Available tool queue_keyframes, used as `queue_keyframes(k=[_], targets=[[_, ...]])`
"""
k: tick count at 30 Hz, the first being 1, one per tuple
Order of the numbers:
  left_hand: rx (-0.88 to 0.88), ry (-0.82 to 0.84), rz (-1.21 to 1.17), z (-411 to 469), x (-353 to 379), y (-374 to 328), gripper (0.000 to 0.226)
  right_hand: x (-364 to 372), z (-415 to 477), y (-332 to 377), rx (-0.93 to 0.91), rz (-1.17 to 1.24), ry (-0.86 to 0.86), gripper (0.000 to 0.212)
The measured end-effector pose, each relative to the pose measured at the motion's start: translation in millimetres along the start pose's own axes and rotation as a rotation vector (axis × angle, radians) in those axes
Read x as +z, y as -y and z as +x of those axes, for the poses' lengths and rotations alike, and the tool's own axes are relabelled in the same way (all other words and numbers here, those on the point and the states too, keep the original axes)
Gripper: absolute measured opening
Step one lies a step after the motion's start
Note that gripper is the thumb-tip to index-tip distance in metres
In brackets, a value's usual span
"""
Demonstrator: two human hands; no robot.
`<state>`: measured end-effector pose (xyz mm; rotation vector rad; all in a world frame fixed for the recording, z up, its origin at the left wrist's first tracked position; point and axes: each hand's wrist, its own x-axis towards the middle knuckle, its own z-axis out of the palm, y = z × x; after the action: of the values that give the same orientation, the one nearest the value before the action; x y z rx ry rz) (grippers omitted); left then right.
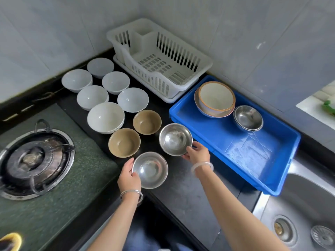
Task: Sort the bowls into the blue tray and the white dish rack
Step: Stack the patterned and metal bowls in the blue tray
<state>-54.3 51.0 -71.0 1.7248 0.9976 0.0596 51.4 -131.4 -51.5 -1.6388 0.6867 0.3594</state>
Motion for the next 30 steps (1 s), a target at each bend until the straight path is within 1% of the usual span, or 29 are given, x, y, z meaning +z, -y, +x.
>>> queue_keyframes(k=[2, 5, 9, 12, 15, 18, 21, 24, 26, 30], targets=[[0.003, 0.041, -0.024, 1.0, 5.6, -2.9, 0.051, -11.5, -5.3, 6.6, -0.055, -0.025, -0.005, 0.027], [-0.021, 0.129, -0.051, 4.1, 14.9, -10.1, 0.047, -21.6, -18.6, 13.6, -0.108, -0.075, 0.059, 0.023], [-0.095, 0.245, -0.156, 7.9, 24.5, -18.8, 0.035, -24.9, -34.1, 8.4, -0.168, -0.234, 0.111, 0.016], [-0.199, 0.273, -0.248, 9.9, 26.3, -20.5, 0.028, -25.2, -36.2, -1.0, -0.189, -0.351, 0.092, 0.015], [-0.257, 0.276, -0.297, 8.9, 26.1, -20.0, 0.024, -22.4, -36.2, -10.1, -0.199, -0.447, 0.090, 0.015], [-0.299, 0.297, -0.317, 5.8, 26.4, -21.7, 0.017, -19.0, -35.3, -18.9, -0.197, -0.498, 0.100, 0.012], [-0.320, 0.394, -0.301, 3.7, 22.1, -25.7, 0.013, -17.6, -34.5, -27.0, -0.189, -0.497, 0.120, 0.011], [-0.334, 0.480, -0.272, 4.0, 16.8, -28.3, 0.012, -18.2, -33.8, -32.9, -0.241, -0.569, 0.103, 0.007], [-0.341, 0.511, -0.247, 5.0, 15.3, -29.2, 0.012, -20.1, -33.2, -35.9, -0.222, -0.529, 0.095, 0.010], [-0.345, 0.535, -0.229, 9.0, 14.7, -30.7, 0.012, -21.5, -34.7, -38.3, 0.049, -0.152, 0.214, 0.026]])
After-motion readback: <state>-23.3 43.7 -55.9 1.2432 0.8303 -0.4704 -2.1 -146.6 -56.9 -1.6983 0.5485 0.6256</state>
